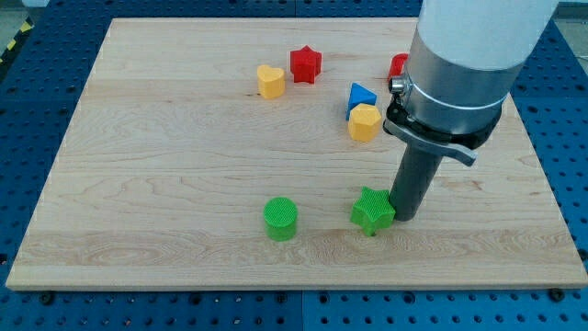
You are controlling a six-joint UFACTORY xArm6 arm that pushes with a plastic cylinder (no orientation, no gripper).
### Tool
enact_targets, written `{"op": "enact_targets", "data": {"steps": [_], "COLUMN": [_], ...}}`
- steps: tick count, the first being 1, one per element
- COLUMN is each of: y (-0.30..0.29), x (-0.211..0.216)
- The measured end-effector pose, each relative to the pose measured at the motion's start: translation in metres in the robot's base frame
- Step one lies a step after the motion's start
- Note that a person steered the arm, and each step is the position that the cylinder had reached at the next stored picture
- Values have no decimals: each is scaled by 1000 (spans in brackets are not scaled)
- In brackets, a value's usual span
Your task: Push the green star a bit down
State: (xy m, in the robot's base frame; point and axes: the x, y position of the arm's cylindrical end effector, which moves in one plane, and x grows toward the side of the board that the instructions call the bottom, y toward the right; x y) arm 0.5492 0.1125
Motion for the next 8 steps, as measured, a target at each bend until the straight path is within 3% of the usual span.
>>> {"op": "enact_targets", "data": {"steps": [3,5,7,8], "y": [-41,-15,-74,-74], "x": [17,-36,-37,-37]}}
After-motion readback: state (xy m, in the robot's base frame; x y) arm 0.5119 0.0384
